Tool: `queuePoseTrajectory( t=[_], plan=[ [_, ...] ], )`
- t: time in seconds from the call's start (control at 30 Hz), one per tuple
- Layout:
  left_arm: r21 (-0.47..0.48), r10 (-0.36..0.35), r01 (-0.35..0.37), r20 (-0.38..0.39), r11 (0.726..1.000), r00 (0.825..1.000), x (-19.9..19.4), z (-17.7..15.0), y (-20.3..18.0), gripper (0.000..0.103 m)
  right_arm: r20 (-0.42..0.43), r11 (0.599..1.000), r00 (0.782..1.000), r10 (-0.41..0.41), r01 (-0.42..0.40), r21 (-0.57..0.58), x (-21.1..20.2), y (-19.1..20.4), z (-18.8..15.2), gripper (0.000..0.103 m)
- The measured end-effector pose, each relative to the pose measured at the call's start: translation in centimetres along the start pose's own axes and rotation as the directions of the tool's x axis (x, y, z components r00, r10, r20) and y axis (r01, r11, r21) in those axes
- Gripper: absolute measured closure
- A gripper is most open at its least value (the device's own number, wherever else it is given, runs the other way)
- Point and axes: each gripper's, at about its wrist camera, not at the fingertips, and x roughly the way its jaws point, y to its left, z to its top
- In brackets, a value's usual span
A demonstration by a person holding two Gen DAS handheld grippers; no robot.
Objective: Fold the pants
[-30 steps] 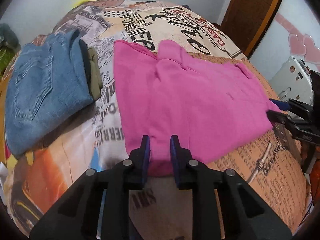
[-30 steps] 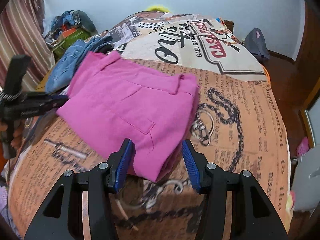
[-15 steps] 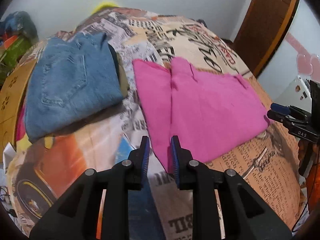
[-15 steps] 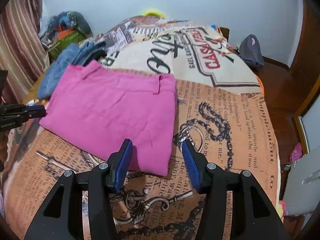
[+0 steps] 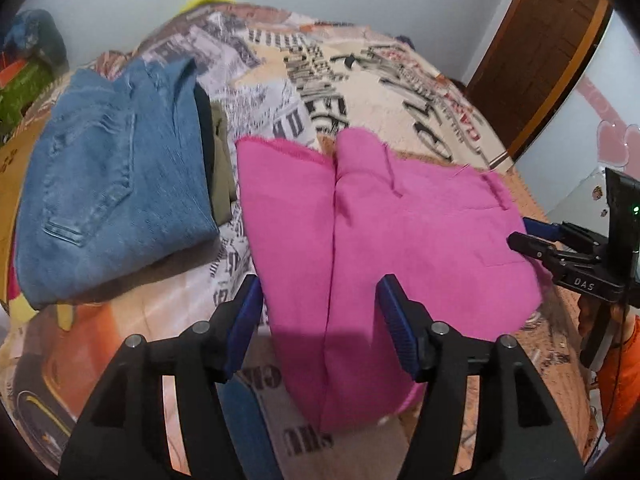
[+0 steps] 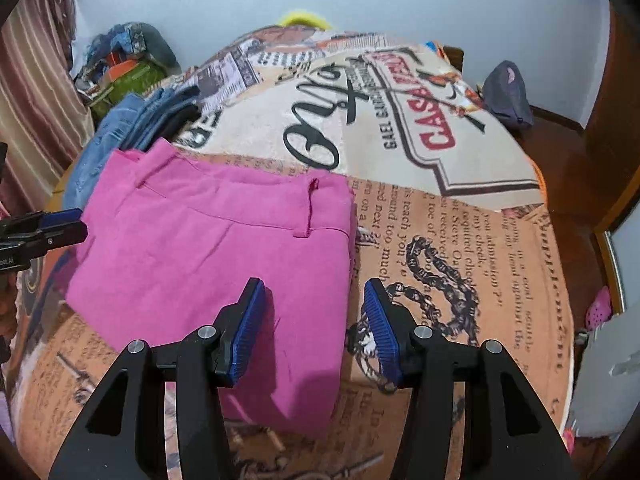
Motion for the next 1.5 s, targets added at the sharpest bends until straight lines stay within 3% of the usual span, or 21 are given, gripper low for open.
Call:
queuePoseTrajectory(
  t=[0.13,0.3,0.4,0.47,0.5,0.63,0.77,1.23,1.5],
  plan=[
    [0.000,-0.015,0.015,0.000,1.000,1.000,1.0,-0.2,-0.1,0.042,-0.030,1.000,0.999,0.018,-0.018,0.000,1.4,-0.5,0.0,0.049],
    [-0.029,-0.054,0.054,-0.004,0.998,0.999,1.7,0.5,0.4,0.044,-0.063,0.995,0.994,0.094,-0.091,0.048,3.0,-1.4,0.4,0.049],
    [-0.034,-0.090,0.089,-0.008,0.995,0.996,2.1,0.7,0.2,0.062,-0.069,0.991,0.990,0.125,-0.120,0.062,3.5,-1.5,0.7,0.049],
    [-0.022,-0.093,0.093,-0.008,0.995,0.996,2.3,0.7,-0.3,0.075,-0.068,0.990,0.988,0.137,-0.134,0.046,3.6,-1.1,0.8,0.061],
    [-0.013,-0.086,0.086,-0.006,0.996,0.996,2.2,0.8,-0.5,0.080,-0.069,0.989,0.987,0.145,-0.143,0.038,3.6,-0.9,0.8,0.061],
    [0.043,-0.033,0.032,0.026,0.999,0.999,1.4,0.7,-1.7,0.086,-0.048,0.991,0.990,0.131,-0.130,0.027,3.2,-0.7,0.6,0.073],
    [0.085,-0.004,-0.002,0.064,0.996,0.998,0.1,0.3,-2.5,0.087,-0.004,0.994,0.994,0.106,-0.106,0.007,2.1,-0.4,0.8,0.084],
    [0.062,0.038,-0.052,0.212,0.997,0.977,-8.1,-0.7,-1.2,0.088,0.103,0.987,0.989,0.107,-0.094,-0.127,-3.4,5.3,2.4,0.086],
    [-0.015,0.068,-0.067,0.287,0.998,0.955,-13.0,-1.8,2.8,0.088,0.150,0.975,0.981,0.124,-0.092,-0.201,-4.8,10.2,4.0,0.086]
  ],
)
